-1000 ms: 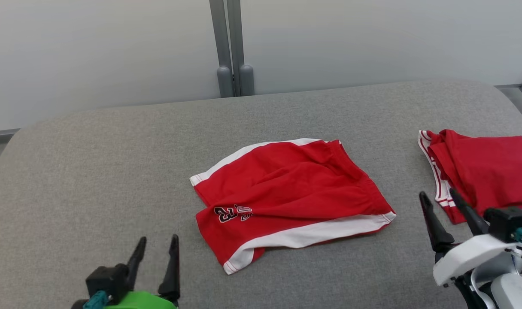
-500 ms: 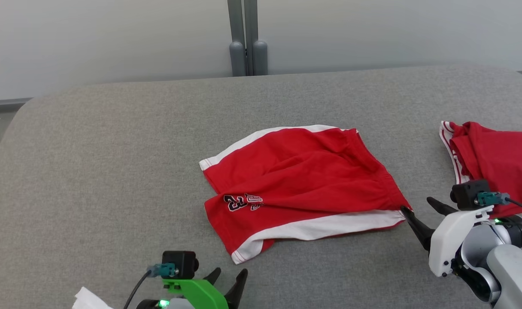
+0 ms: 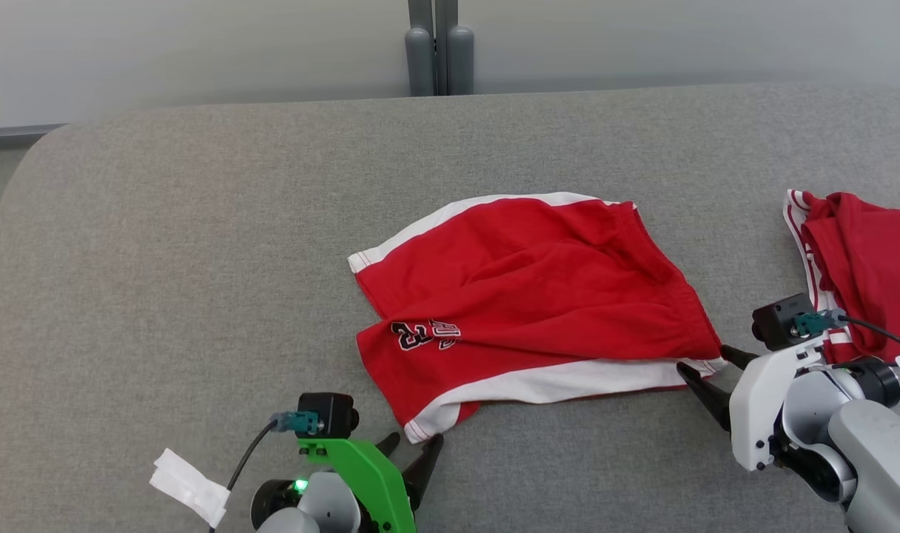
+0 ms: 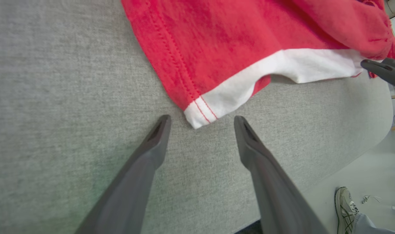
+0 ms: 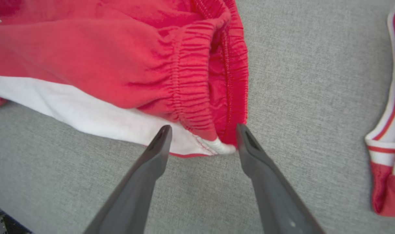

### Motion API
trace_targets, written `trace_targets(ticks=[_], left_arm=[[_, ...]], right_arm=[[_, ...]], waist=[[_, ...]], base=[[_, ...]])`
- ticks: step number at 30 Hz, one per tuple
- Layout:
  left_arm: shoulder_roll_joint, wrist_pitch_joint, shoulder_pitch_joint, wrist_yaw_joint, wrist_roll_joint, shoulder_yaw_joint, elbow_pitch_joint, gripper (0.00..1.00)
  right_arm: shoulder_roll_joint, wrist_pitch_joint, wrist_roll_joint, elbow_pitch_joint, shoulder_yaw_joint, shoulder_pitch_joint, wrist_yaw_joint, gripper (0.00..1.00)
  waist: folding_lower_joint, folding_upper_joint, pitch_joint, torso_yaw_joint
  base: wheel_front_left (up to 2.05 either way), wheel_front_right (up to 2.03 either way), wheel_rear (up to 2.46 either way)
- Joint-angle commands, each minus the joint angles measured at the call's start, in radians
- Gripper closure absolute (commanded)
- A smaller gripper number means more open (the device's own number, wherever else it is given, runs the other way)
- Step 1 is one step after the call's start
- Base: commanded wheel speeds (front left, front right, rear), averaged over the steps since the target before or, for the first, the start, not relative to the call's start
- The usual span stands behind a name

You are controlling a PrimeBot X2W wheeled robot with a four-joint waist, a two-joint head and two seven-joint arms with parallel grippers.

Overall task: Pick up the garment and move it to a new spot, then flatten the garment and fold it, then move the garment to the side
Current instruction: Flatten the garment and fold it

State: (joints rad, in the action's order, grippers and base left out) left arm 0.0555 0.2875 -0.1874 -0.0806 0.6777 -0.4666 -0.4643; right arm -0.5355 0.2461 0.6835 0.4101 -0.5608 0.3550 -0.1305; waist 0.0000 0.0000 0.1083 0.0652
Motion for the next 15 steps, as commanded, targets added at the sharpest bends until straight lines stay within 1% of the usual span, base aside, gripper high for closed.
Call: trace_targets(ticks=[1, 5, 7, 8, 9, 10, 13, 15], left_arm=[[0.0, -0.003, -0.017, -0.006, 0.012, -0.006, -0.019, 0.0], [-0.003, -0.009, -0.039, -0.017, 0.043, -0.024, -0.053, 0.0], [-0.003, -0.016, -0.049, -0.023, 0.051, -0.035, -0.062, 0.53], [-0.004, -0.022, -0.055, -0.024, 0.056, -0.039, -0.066, 0.79], [-0.004, -0.03, -0.058, -0.025, 0.06, -0.041, -0.068, 0.79], [-0.004, -0.035, -0.061, -0.027, 0.066, -0.044, -0.072, 1.0], [-0.001, -0.056, -0.058, -0.033, 0.066, -0.046, -0.068, 1.0], [0.011, -0.069, -0.041, -0.03, 0.062, -0.045, -0.059, 1.0]], right_arm=[[-0.008, 0.006, 0.012, 0.0, -0.012, 0.013, 0.0, 0.0], [-0.023, 0.011, 0.031, -0.007, -0.046, 0.031, 0.0, 0.0], [-0.032, 0.002, 0.039, -0.012, -0.06, 0.041, 0.0, 0.53], [-0.035, -0.002, 0.044, -0.012, -0.067, 0.045, 0.0, 0.76], [-0.037, -0.007, 0.048, -0.015, -0.075, 0.046, 0.0, 0.98], [-0.039, -0.015, 0.056, -0.017, -0.082, 0.047, 0.0, 1.0], [-0.047, -0.039, 0.078, -0.02, -0.099, 0.044, 0.0, 1.0], [-0.052, -0.061, 0.092, -0.024, -0.103, 0.036, 0.0, 1.0]], waist=[[0.0, 0.0, 0.001, -0.004], [0.0, 0.0, 0.003, -0.011], [0.0, 0.0, 0.004, -0.014], [0.0, 0.0, 0.003, -0.015], [0.0, 0.0, 0.001, -0.017], [0.0, 0.0, -0.002, -0.018], [0.0, 0.0, -0.018, -0.018], [0.0, 0.0, -0.034, -0.018]], base=[[0.0, 0.0, 0.0], [0.0, 0.0, 0.0], [0.0, 0.0, 0.0], [0.0, 0.0, 0.0], [0.0, 0.0, 0.0], [0.0, 0.0, 0.0], [0.0, 0.0, 0.0], [0.0, 0.0, 0.0]])
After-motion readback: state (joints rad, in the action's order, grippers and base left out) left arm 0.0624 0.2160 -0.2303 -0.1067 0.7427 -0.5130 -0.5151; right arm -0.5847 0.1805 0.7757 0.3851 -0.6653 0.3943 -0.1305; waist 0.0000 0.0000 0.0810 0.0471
